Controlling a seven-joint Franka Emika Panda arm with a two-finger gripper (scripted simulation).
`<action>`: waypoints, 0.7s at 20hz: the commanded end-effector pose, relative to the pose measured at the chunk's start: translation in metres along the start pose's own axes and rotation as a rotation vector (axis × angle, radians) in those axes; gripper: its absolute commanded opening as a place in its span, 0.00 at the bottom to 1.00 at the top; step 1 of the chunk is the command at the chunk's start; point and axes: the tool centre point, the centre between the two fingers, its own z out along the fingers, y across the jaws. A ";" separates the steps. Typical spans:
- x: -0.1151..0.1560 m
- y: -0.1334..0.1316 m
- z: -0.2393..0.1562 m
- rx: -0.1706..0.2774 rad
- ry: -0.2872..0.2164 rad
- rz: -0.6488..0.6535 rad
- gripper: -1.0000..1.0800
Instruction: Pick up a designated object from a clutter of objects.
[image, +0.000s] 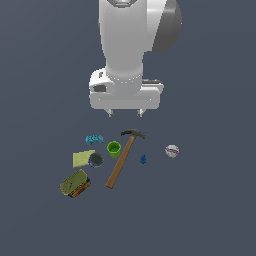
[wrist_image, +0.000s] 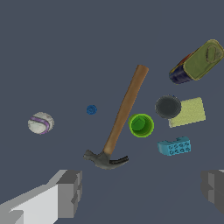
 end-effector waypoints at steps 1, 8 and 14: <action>0.000 0.000 0.000 0.000 0.000 0.000 0.96; -0.002 0.011 0.001 -0.019 -0.004 -0.022 0.96; -0.002 0.013 0.001 -0.021 -0.005 -0.022 0.96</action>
